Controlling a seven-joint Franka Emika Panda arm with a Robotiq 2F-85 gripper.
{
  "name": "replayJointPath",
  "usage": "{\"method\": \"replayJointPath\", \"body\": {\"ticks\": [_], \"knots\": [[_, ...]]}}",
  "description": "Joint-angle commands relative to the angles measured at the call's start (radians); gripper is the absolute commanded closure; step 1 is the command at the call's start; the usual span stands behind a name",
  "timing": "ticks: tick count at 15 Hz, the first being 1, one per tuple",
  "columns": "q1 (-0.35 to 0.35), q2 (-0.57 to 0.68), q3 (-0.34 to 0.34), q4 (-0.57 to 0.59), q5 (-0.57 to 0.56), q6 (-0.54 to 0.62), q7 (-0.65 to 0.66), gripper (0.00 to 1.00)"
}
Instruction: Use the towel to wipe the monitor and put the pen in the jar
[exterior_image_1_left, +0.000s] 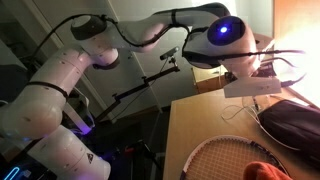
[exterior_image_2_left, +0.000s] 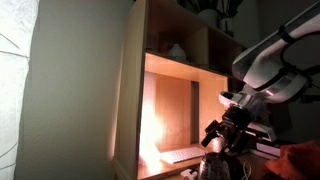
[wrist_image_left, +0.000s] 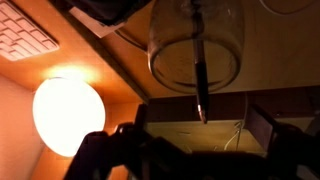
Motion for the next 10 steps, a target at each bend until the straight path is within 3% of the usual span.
{"method": "replayJointPath", "body": {"ticks": [1,8,9,10], "knots": [[0.083,0.01,-0.085,-0.081,0.018,-0.031,-0.085,0.0],[0.259,0.0,-0.206,-0.222,0.061,0.03,-0.164,0.0],[0.208,-0.01,-0.183,-0.168,0.037,0.003,-0.119,0.0],[0.229,-0.009,-0.193,-0.185,0.038,0.007,-0.119,0.0]]}}
